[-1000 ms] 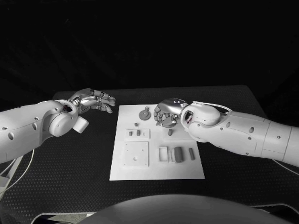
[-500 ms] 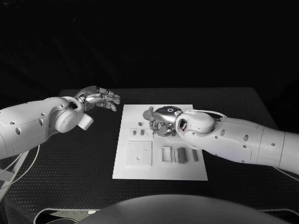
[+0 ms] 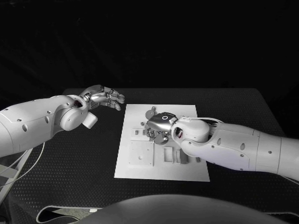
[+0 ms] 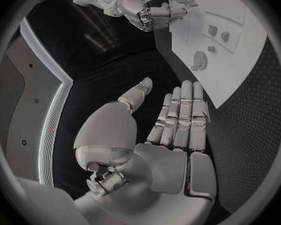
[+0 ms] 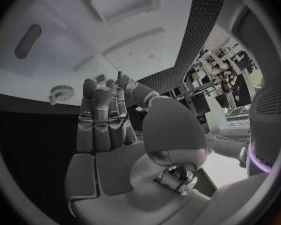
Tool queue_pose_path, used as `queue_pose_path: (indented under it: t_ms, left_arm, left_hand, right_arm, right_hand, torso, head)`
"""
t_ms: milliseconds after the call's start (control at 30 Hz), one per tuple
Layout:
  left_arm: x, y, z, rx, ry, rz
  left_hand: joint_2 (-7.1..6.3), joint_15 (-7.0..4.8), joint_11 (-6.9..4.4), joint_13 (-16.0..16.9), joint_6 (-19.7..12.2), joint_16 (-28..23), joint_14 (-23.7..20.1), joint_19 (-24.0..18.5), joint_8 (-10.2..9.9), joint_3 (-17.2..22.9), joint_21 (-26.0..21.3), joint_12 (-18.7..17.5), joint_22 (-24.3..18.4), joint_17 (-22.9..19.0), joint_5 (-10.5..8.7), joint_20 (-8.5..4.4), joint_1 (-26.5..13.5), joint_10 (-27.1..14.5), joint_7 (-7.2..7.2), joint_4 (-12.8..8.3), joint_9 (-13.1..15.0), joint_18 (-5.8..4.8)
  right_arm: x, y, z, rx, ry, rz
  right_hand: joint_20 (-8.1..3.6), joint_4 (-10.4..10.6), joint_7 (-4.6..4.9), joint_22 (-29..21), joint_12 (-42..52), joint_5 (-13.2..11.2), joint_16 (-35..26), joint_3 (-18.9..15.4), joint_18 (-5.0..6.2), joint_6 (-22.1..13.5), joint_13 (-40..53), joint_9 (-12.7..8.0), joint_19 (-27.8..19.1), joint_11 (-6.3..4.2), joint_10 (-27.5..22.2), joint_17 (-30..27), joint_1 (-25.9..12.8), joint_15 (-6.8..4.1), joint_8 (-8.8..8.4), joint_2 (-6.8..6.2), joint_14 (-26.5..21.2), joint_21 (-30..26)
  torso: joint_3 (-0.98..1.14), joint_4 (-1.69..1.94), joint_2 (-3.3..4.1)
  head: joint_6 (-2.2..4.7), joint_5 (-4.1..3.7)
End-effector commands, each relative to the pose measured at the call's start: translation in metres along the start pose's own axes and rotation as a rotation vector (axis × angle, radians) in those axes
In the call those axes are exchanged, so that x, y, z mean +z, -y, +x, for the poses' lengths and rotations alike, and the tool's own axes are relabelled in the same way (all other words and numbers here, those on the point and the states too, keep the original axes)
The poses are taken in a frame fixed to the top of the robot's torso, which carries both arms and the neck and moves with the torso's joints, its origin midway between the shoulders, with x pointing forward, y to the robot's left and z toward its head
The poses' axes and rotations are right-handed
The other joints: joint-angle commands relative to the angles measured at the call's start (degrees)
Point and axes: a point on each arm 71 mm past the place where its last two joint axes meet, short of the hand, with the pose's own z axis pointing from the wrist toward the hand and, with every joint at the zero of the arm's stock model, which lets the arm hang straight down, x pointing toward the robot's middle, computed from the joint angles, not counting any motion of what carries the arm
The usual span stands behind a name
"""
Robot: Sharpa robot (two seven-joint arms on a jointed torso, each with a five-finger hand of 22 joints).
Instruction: Assemble the parts on the task board
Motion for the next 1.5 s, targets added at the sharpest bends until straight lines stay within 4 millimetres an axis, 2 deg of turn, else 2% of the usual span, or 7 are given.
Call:
queue_pose_path:
  t_ms: [33, 300, 533, 700, 1033, 1267, 1500]
  left_arm:
    - [0.002, 0.003, 0.002, -0.002, -0.013, 0.012]
    - [0.002, 0.003, 0.003, -0.002, -0.013, 0.012]
    - [0.002, 0.003, 0.003, -0.002, -0.016, 0.013]
    - [0.002, 0.003, 0.003, -0.002, -0.014, 0.009]
    - [0.002, 0.003, 0.003, 0.000, -0.017, 0.005]
    - [0.001, 0.003, 0.002, 0.001, -0.016, 0.005]
    - [0.002, 0.003, 0.003, 0.001, -0.014, 0.006]
  left_hand:
    - [0.20, 0.18, 0.11, -0.1, -0.3, -0.3, 0.4, 0.3, 0.2, -0.2, 0.0, 0.2, -0.1, 0.1, -0.31, -0.15, -0.5, -0.3, 1.86, 0.0, -0.1, 1.06]
    - [0.21, 0.18, 0.11, -0.1, -0.3, -0.4, 0.4, 0.3, 0.2, -0.2, 0.0, 0.2, -0.1, 0.1, -0.31, -0.15, -0.5, -0.3, 1.86, 0.0, -0.1, 1.06]
    - [0.20, 0.18, 0.11, -0.1, -0.3, -0.4, 0.4, 0.3, 0.2, -0.2, 0.0, 0.2, -0.1, 0.2, -0.31, -0.14, -0.5, -0.3, 1.86, 0.0, -0.1, 1.05]
    - [0.24, 0.18, 0.11, -0.1, -0.3, -0.4, 0.4, 0.3, 0.2, -0.2, 0.0, 0.2, -0.1, 0.2, -0.30, -0.15, -0.5, -0.3, 1.85, 0.0, -0.1, 1.06]
    - [0.24, 0.18, 0.12, -0.1, -0.3, -0.5, 0.4, 0.3, 0.3, -0.2, 0.0, 0.2, -0.2, 0.3, -0.30, -0.15, -0.5, -0.4, 1.85, 0.0, -0.1, 1.05]
    - [0.23, 0.19, 0.12, -0.1, -0.3, -0.5, 0.4, 0.3, 0.3, -0.2, 0.0, 0.2, -0.2, 0.3, -0.30, -0.14, -0.5, -0.4, 1.85, 0.0, -0.1, 1.05]
    - [0.23, 0.19, 0.12, -0.1, -0.3, -0.5, 0.4, 0.3, 0.3, -0.2, 0.0, 0.2, -0.2, 0.3, -0.30, -0.14, -0.5, -0.4, 1.85, 0.0, -0.1, 1.04]
  right_arm:
    - [0.001, -0.003, 0.003, -0.031, 0.007, -0.018]
    - [0.004, -0.007, 0.008, -0.040, -0.013, -0.027]
    - [0.007, -0.007, 0.014, -0.046, -0.035, -0.027]
    - [0.008, -0.011, 0.017, -0.044, -0.043, -0.036]
    - [0.008, -0.015, 0.019, -0.034, -0.046, -0.044]
    - [0.009, -0.016, 0.020, -0.034, -0.055, -0.047]
    - [0.010, -0.016, 0.026, -0.040, -0.074, -0.047]
  right_hand:
    - [-0.06, -0.1, -0.04, 1.4, -0.3, 0.4, 0.3, -0.3, 0.50, 0.3, 0.1, 0.1, 0.3, 0.05, 0.5, 0.1, -0.1, -0.38, 0.14, 0.53, 0.1, 0.4]
    - [-0.08, -0.1, -0.05, 1.4, -0.3, 0.4, 0.3, -0.3, 0.50, 0.3, 0.1, 0.1, 0.3, 0.04, 0.5, 0.1, 0.0, -0.40, 0.14, 0.50, 0.2, 0.5]
    - [-0.08, -0.1, -0.05, 1.4, -0.4, 0.4, 0.3, -0.3, 0.50, 0.3, 0.1, 0.1, 0.3, 0.04, 0.5, 0.1, 0.0, -0.40, 0.13, 0.51, 0.1, 0.5]
    - [-0.08, -0.1, -0.05, 1.4, -0.4, 0.4, 0.3, -0.3, 0.50, 0.3, 0.2, 0.1, 0.3, 0.04, 0.6, 0.1, 0.0, -0.40, 0.12, 0.51, 0.1, 0.5]
    - [-0.07, 0.0, -0.03, 1.4, -0.4, 0.4, 0.3, -0.3, 0.50, 0.3, 0.2, 0.2, 0.3, 0.05, 0.6, 0.1, -0.1, -0.39, 0.10, 0.51, 0.1, 0.5]
    - [-0.06, 0.0, -0.03, 1.4, -0.4, 0.4, 0.3, -0.3, 0.49, 0.3, 0.2, 0.2, 0.3, 0.05, 0.6, 0.1, -0.1, -0.39, 0.09, 0.51, 0.1, 0.5]
    - [-0.06, 0.0, -0.03, 1.4, -0.5, 0.4, 0.3, -0.4, 0.50, 0.3, 0.2, 0.2, 0.3, 0.05, 0.6, 0.1, -0.1, -0.38, 0.08, 0.53, 0.1, 0.6]
  torso:
    - [-0.04, 0.11, 0.03]
    - [-0.04, -0.01, 0.00]
    - [-0.02, 0.06, 0.02]
    - [-0.01, -0.08, 0.01]
    - [-0.08, -0.13, -0.04]
    - [-0.12, 0.03, 0.01]
    - [0.00, 0.02, 0.03]
  head:
    - [0.01, 0.19]
    - [0.01, 0.61]
    - [0.01, 0.92]
    - [0.01, 1.13]
    - [0.01, 0.96]
    - [0.01, 0.62]
    - [0.01, 0.85]
